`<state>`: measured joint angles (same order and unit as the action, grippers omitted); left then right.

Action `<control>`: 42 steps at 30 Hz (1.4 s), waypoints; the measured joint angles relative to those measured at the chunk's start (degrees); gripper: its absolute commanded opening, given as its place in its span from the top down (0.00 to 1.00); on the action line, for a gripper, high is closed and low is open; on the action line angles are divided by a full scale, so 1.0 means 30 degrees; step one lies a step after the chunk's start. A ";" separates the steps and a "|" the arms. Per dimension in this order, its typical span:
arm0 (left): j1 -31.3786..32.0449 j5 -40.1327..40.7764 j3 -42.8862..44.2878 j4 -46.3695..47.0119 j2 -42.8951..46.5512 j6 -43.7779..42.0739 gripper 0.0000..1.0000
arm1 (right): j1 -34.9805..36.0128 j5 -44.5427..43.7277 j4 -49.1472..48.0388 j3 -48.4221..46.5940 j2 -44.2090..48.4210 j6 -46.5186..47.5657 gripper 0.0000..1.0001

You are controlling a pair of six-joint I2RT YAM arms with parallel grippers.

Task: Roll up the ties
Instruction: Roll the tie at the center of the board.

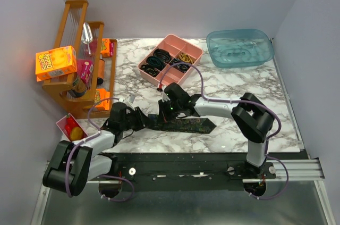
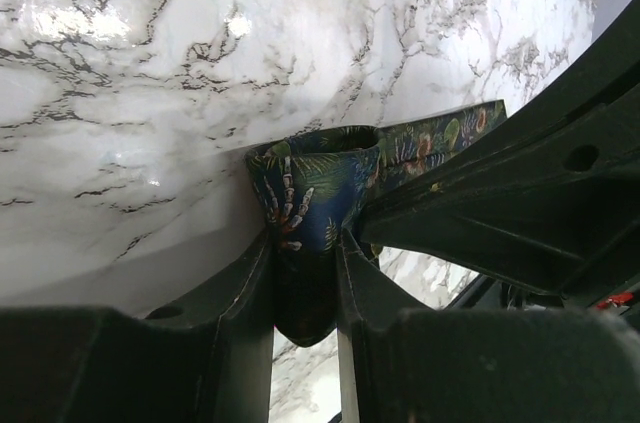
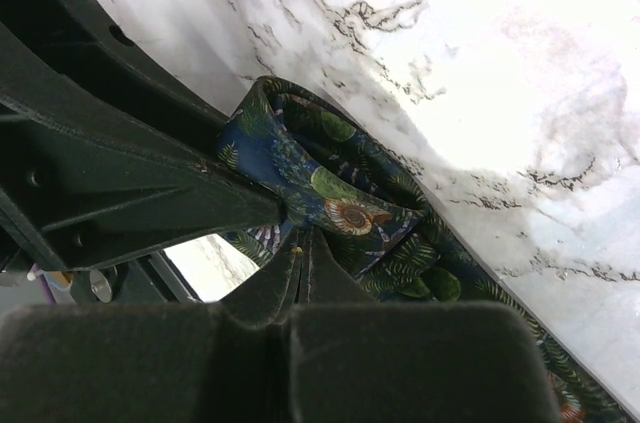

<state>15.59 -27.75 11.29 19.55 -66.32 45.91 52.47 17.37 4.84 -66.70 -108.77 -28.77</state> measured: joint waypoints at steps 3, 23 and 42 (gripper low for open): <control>0.0000 0.0044 0.0044 -0.0648 0.0437 -0.0240 0.77 | 0.0029 -0.0160 0.0168 0.0131 0.0219 0.0015 0.99; 0.0000 0.1610 0.1137 -0.4488 0.2295 -0.1224 0.76 | 0.0029 -0.0860 0.1792 0.0408 0.0474 0.0124 0.99; 0.1158 0.3483 0.3249 -0.7868 0.2455 -0.2543 0.77 | 0.0022 0.0357 0.1902 -0.1851 -0.1872 0.0095 0.99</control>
<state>19.07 -17.30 21.04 -4.05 -58.96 38.28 52.53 18.44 10.55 -72.25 -114.39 -28.49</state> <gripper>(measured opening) 0.332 0.020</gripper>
